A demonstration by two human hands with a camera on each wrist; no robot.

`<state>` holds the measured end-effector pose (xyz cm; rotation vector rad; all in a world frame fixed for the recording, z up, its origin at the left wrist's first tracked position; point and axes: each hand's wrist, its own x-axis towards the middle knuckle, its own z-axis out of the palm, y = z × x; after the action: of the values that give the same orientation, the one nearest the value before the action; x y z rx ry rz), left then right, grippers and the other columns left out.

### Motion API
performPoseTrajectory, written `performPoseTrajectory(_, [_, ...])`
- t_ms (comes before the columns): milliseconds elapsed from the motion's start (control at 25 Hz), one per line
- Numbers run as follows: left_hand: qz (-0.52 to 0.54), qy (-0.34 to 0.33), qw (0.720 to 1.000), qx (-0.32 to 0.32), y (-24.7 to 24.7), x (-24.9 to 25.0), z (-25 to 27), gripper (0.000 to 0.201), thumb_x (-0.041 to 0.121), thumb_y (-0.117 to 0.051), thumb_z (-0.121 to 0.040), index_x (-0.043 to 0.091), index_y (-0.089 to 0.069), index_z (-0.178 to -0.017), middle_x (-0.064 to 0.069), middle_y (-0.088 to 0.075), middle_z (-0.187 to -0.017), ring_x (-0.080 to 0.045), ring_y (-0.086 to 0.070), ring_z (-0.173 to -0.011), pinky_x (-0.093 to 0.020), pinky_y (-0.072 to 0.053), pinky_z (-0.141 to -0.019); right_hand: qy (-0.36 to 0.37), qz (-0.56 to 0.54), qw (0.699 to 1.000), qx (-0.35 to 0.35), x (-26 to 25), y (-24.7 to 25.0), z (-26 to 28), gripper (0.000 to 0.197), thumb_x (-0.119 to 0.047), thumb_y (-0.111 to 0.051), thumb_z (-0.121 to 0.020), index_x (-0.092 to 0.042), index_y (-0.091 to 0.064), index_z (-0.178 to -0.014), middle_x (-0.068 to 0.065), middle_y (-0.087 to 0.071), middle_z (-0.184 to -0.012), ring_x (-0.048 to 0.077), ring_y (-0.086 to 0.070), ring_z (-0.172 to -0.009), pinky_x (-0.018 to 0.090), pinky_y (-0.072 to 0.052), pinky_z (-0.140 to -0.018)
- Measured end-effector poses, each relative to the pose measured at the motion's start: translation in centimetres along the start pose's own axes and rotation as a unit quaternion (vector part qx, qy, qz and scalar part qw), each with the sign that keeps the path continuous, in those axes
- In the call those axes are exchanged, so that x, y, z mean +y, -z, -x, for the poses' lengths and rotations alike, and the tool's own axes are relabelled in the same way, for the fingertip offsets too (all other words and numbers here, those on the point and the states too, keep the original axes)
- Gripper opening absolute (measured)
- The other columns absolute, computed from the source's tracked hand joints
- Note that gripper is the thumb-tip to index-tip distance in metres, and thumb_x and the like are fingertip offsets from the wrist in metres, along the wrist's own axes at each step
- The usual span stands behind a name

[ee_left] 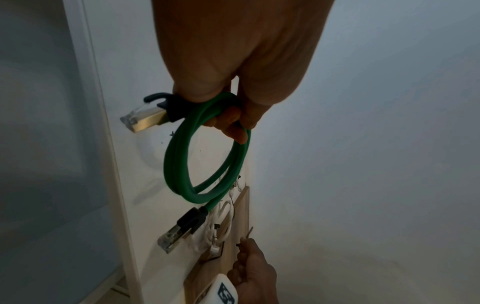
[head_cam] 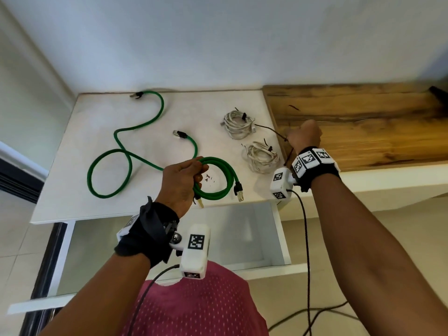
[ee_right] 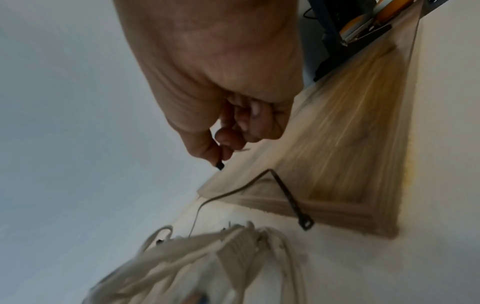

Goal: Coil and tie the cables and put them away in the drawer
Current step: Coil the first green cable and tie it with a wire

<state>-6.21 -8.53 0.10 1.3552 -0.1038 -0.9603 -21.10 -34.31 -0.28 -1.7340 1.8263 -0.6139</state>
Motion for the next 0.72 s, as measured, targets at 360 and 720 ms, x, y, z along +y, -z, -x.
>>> performPoseTrajectory(360, [0.021,-0.033,0.999,-0.027,-0.3,3.2,6.4,0.017,0.002,-0.054,-0.092,0.001,-0.068,-0.103,-0.01,-0.068,-0.077,-0.009,-0.043,-0.053,-0.022,-0.035,-0.052,0.052,-0.481,0.852,-0.203,-0.7,9.5,13.9,0.011,-0.002,-0.068,-0.083,0.002,-0.064,-0.093,0.016,-0.07,-0.085,0.024,-0.064,-0.067,0.026,-0.051,-0.055])
performPoseTrajectory(720, [0.025,-0.084,0.996,-0.019,2.1,4.1,17.5,0.018,0.003,-0.055,-0.094,0.002,-0.068,-0.107,-0.007,-0.072,-0.075,-0.01,-0.041,-0.056,-0.02,-0.033,-0.048,0.127,-0.427,0.829,-0.339,0.5,13.6,29.4,0.021,0.009,-0.07,-0.075,0.008,-0.069,-0.096,0.019,-0.069,-0.073,0.026,-0.061,-0.06,0.028,-0.052,-0.054])
